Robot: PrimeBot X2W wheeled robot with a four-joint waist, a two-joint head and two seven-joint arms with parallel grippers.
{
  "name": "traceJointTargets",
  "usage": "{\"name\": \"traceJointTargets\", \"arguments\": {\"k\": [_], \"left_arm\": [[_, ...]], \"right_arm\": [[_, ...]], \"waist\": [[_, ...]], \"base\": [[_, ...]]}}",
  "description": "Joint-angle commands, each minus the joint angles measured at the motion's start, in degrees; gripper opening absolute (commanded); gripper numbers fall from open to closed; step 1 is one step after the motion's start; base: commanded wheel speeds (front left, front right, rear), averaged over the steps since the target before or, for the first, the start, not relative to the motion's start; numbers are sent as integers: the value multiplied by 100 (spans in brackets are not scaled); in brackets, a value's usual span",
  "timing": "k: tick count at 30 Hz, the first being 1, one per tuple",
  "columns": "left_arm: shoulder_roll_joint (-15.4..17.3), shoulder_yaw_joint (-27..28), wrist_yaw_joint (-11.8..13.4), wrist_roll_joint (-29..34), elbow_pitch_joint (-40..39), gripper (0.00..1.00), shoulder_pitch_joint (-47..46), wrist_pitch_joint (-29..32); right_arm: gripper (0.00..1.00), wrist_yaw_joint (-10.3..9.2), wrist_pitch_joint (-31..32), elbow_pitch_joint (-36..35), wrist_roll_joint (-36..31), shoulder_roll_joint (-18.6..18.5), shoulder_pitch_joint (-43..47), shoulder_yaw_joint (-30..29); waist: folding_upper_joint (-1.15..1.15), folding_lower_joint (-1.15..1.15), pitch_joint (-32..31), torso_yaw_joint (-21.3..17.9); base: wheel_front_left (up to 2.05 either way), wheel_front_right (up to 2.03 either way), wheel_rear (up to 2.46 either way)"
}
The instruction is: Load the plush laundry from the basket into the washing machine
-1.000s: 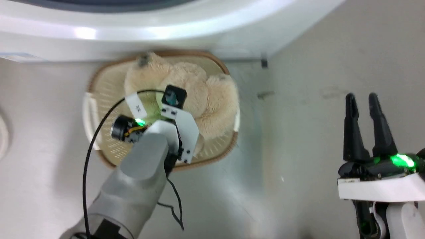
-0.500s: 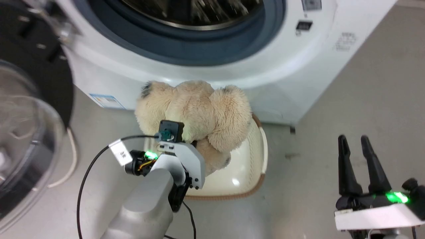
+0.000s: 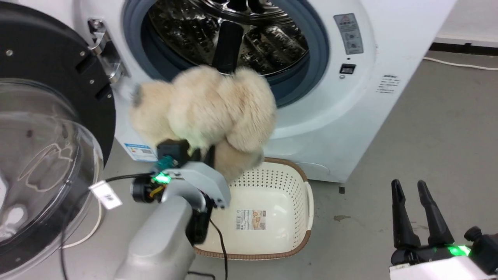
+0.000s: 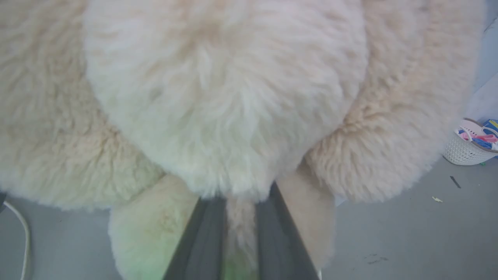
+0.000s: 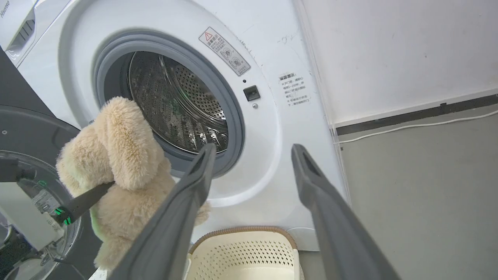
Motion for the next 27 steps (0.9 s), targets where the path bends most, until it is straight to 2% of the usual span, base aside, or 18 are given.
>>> {"name": "traceJointTargets", "arguments": {"k": [1, 5, 8, 27], "left_arm": [[64, 181, 97, 145, -367, 0, 107, -71], [138, 484, 160, 472, -1007, 0, 242, -73], [144, 617, 137, 652, -1188, 0, 198, -74], [270, 1453, -71, 1383, -1081, 0, -1448, -75]], "right_arm": [[100, 5, -23, -5, -10, -4, 122, 14], [100, 5, -23, -48, -16, -4, 131, 19], [100, 5, -23, -87, -34, -4, 94, 23], [100, 5, -23, -382, -99, -4, -554, 17]], "waist": [[0, 1, -23, -50], [0, 1, 60, -129], [0, 1, 172, -188], [0, 1, 1666, -700]], "base": [[0, 0, 0], [0, 0, 0], [0, 0, 0], [0, 0, 0]]}}
